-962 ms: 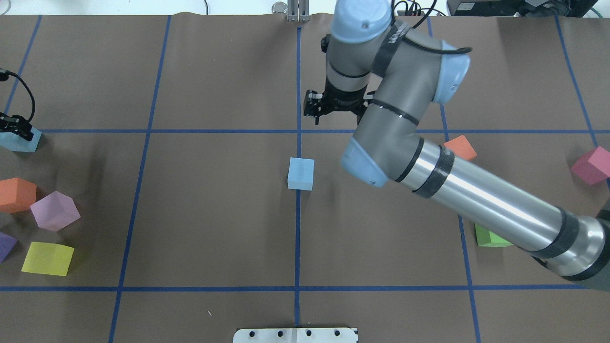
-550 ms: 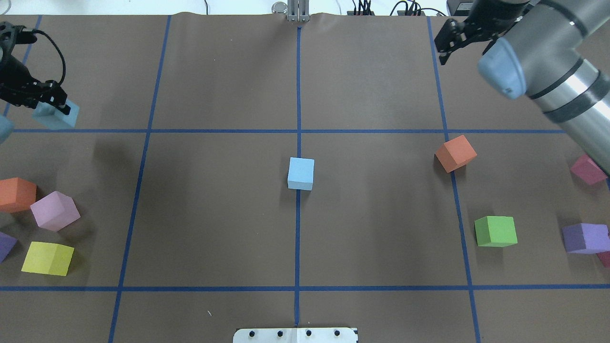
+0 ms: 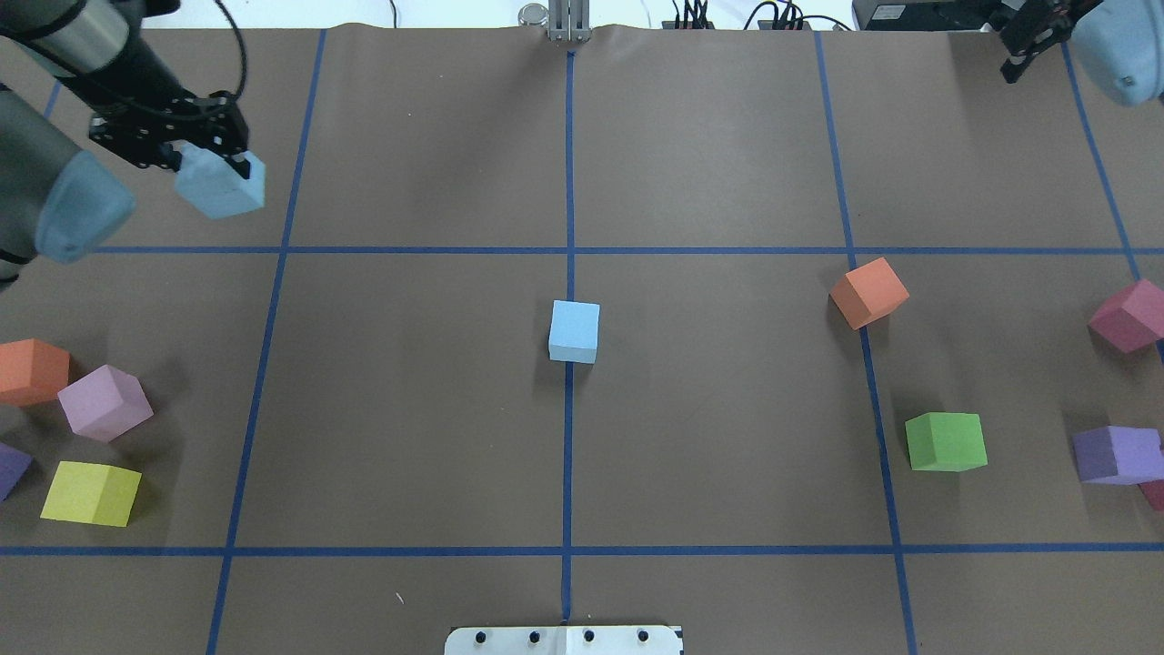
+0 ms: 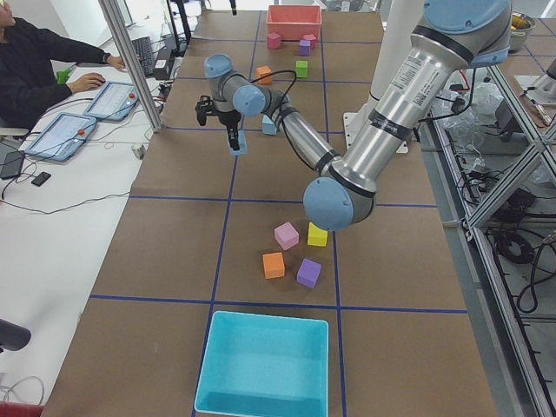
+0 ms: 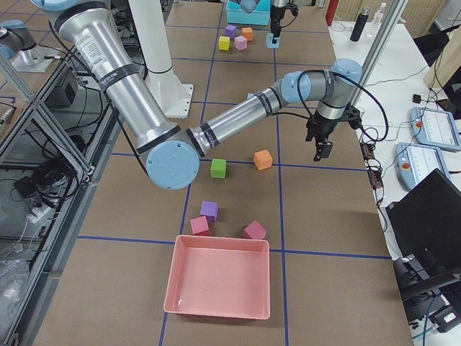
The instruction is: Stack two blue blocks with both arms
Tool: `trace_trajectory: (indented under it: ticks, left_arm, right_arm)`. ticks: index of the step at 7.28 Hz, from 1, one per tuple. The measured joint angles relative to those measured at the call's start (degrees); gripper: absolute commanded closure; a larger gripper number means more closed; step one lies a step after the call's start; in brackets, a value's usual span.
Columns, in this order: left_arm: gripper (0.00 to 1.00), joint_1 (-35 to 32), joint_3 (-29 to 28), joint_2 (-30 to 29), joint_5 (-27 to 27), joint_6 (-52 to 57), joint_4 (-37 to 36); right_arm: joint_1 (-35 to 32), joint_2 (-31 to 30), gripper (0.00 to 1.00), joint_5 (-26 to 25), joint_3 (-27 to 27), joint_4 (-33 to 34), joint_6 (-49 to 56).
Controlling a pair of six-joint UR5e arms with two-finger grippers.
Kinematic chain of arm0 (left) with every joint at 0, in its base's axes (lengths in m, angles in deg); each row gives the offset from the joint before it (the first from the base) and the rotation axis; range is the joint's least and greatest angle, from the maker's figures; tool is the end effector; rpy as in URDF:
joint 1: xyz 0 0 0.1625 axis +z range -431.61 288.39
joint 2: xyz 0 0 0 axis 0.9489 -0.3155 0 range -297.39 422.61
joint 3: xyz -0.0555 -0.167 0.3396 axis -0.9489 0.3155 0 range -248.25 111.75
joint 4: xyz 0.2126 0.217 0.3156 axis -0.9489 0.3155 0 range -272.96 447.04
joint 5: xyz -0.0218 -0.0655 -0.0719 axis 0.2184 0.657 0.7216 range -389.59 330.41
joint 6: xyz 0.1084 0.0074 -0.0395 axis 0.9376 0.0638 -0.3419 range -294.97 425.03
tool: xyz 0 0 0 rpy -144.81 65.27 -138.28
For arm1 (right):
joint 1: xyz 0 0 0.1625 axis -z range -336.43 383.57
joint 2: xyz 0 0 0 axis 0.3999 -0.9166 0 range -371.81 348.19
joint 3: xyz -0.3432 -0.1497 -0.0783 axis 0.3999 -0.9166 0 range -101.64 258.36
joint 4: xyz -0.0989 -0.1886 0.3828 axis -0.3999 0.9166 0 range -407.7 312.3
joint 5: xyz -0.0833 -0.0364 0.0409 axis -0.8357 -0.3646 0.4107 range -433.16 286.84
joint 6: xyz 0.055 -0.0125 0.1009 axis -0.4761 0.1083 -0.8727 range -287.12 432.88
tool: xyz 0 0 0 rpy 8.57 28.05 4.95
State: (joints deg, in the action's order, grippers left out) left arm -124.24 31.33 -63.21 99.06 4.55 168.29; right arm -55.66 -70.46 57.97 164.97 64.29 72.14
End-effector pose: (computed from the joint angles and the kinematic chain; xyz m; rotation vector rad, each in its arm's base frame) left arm 0.3464 -0.5542 0.1885 -0.0868 0.8905 -0.1605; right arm -0.0700 -0.6746 0.3697 0.0274 -0.7249 -0.2047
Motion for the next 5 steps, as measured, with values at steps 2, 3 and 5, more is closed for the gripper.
trace_trajectory:
  ticks: [2, 3, 5]
  left_arm:
    - [0.41, 7.19, -3.48, -8.69, -4.68, -8.31, -0.58]
    - [0.41, 9.90, -5.45, -11.89, -7.00, -10.48, -0.65]
    - [0.41, 14.32, -8.91, -16.17, -11.06, -13.66, -0.61]
  right_arm:
    - [-3.80, -2.18, 0.00, 0.75, -8.33, -7.43, 5.89]
    - [-5.14, -3.46, 0.00, 1.05, -11.78, -11.41, 7.24]
    - [-7.07, -6.29, 0.00, 2.37, -15.25, -15.26, 9.51]
